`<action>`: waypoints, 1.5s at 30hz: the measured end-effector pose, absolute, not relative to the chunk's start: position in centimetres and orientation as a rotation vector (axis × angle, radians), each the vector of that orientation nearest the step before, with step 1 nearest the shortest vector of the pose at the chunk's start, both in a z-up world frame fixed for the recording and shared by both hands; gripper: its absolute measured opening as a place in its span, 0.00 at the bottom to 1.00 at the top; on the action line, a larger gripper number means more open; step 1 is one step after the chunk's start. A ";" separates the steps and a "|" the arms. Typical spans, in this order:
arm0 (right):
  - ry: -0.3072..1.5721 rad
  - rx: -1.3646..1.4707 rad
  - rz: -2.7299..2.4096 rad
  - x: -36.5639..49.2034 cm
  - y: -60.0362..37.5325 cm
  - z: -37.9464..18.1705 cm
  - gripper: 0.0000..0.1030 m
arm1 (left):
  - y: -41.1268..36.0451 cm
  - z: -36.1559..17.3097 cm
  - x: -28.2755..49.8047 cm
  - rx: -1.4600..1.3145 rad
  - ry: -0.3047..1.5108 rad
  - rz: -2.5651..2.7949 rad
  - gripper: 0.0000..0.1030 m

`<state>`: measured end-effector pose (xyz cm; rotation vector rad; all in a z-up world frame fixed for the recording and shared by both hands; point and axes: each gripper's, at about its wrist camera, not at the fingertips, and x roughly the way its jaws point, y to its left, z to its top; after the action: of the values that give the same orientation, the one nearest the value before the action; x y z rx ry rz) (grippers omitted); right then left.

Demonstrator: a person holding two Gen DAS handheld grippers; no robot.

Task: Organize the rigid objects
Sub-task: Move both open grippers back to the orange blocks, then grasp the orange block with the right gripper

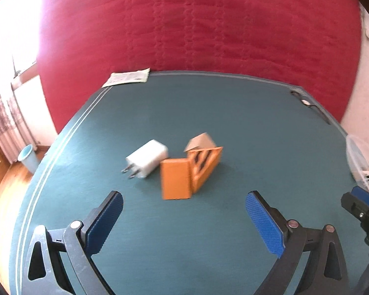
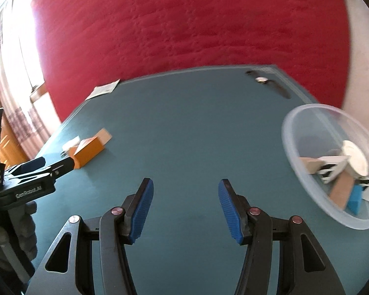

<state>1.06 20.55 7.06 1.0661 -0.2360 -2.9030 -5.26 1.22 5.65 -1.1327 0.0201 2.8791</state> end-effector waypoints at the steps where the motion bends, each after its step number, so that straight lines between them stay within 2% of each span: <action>1: -0.235 1.072 -2.888 0.9 20.3 7.1 0.55 | 0.8 5.5 -5.3 -1.140 0.013 2.886 0.99; 31: -0.159 1.096 -2.521 -10.3 6.0 6.7 0.55 | -4.9 3.9 -5.2 -1.224 -0.184 2.929 0.99; 45: -0.182 1.155 -2.534 -12.7 6.6 5.0 0.56 | -5.2 3.6 -5.6 -1.241 -0.196 2.907 0.99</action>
<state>-12.69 6.55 4.96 1.1552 -0.1815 -2.5337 -5.63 -5.16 3.65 -1.2410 -0.1955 2.9068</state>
